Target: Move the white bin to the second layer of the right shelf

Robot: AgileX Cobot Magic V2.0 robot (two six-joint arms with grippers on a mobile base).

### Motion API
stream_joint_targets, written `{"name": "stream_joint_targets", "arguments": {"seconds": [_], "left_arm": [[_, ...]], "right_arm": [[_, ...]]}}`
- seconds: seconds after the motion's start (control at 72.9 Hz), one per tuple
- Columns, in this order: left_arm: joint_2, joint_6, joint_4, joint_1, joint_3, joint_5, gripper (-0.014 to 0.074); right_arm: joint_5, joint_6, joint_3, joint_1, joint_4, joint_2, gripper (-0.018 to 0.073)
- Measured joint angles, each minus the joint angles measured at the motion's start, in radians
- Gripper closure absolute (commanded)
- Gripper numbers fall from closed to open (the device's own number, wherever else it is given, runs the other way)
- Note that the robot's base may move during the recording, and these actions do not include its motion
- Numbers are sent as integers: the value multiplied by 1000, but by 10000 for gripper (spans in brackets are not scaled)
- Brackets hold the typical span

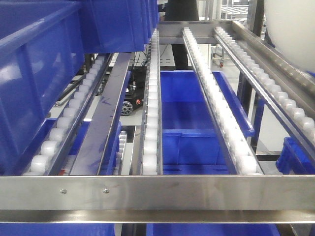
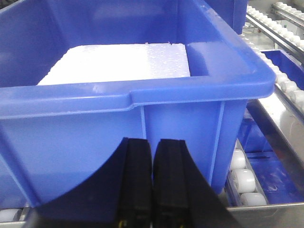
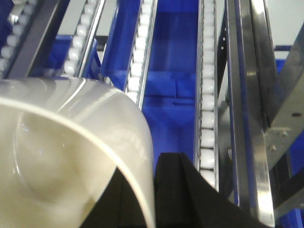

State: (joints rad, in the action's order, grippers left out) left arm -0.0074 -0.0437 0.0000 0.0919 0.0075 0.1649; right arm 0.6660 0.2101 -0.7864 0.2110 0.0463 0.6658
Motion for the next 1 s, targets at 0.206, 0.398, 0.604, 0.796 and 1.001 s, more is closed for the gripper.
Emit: {"name": "stream_joint_targets", "arguments": {"seconds": [0.206,0.398,0.604,0.796,1.001], "left_arm": [[0,0,0,0,0,0,512],[0,0,0,0,0,0,512],[0,0,0,0,0,0,512],[0,0,0,0,0,0,512],[0,0,0,0,0,0,512]], "right_arm": [[-20,0,0,0,0,8,504],[-33,0,0,0,-46,128,504],[-41,0,-61,2,-116,350,504],[-41,0,-178,67,-120,554,504],[-38,0,-268,141,-120,723,504]]}}
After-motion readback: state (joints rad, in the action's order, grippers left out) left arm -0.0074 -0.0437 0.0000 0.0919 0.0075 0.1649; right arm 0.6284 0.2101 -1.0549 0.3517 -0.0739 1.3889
